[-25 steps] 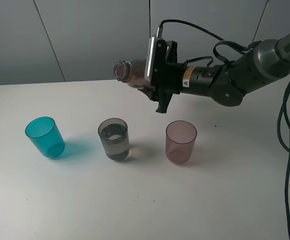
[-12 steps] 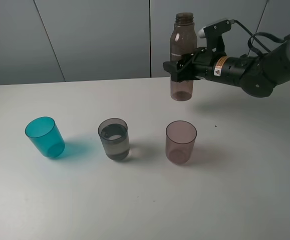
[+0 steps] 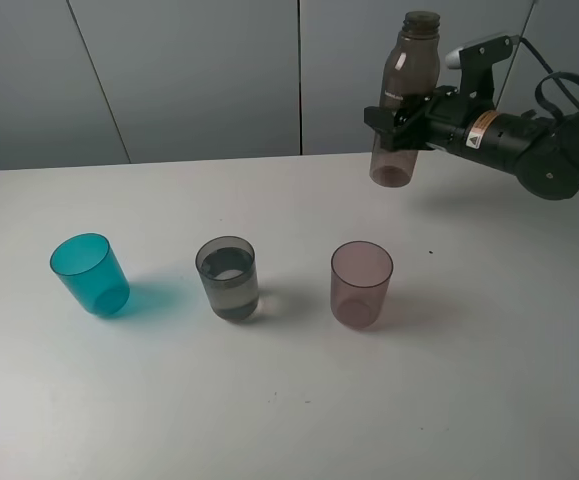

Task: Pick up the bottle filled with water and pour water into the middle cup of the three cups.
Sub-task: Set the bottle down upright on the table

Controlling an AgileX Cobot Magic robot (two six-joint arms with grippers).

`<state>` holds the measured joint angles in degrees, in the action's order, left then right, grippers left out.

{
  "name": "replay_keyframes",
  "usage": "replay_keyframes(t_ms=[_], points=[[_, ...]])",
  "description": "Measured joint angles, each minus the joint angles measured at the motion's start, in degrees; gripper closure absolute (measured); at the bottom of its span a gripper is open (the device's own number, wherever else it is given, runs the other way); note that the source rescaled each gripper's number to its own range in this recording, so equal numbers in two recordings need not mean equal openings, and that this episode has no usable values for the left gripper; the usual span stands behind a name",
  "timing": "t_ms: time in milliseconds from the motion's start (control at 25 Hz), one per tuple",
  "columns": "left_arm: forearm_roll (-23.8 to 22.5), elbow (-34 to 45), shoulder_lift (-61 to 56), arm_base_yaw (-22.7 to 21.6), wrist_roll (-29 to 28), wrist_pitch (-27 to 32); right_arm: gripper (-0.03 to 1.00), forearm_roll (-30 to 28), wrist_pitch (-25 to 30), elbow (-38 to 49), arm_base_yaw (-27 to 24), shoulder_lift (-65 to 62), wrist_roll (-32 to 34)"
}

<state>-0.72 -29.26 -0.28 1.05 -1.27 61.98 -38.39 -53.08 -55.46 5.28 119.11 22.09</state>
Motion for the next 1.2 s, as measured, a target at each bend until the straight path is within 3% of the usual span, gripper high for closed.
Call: replay_keyframes(t_ms=[280,840,1160,1200], points=[[0.0,0.0,0.0,0.0,0.0,0.0,0.97,1.5,-7.3,0.2,-0.1,6.7,-6.4],[0.0,0.0,0.0,0.0,0.3,0.0,0.97,1.9,-7.9,0.2,-0.1,10.3,-7.3],[0.0,0.0,0.0,0.0,0.3,0.0,0.97,1.4,-7.9,0.2,-0.1,10.3,-3.7],[0.0,0.0,0.0,0.0,0.3,0.0,0.90,1.2,-7.9,0.2,-0.1,10.3,-3.4]])
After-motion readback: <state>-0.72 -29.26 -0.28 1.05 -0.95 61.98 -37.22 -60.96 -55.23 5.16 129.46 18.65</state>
